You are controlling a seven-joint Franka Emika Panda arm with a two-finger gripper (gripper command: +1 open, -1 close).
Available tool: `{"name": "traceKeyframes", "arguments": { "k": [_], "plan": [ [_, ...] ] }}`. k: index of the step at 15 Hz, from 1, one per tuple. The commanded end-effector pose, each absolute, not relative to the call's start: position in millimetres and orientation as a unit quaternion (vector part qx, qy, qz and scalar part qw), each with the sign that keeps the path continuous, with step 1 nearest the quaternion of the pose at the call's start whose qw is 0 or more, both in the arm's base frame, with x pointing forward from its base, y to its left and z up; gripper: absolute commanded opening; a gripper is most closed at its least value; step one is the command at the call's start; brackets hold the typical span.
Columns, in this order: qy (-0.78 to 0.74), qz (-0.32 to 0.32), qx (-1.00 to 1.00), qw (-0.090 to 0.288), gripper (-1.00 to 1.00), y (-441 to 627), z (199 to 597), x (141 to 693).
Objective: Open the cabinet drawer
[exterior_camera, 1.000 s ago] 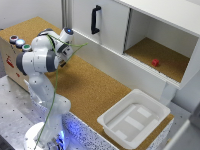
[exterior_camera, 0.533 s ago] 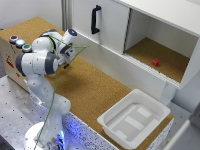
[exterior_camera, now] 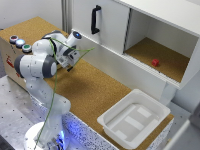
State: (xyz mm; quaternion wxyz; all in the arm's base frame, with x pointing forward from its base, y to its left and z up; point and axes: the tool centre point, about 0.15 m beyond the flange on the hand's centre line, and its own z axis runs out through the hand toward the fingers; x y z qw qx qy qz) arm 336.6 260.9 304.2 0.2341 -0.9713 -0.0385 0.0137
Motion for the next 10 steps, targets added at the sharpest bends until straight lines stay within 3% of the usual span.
{"name": "traceKeyframes", "arguments": {
  "k": [1, 10],
  "plan": [
    [-0.031, 0.008, -0.970, 0.239, -1.00, 217.1, 263.1, 325.5],
    [-0.014, 0.021, -0.975, 0.219, -1.00, 174.8, 262.2, 319.6]
  ]
}}
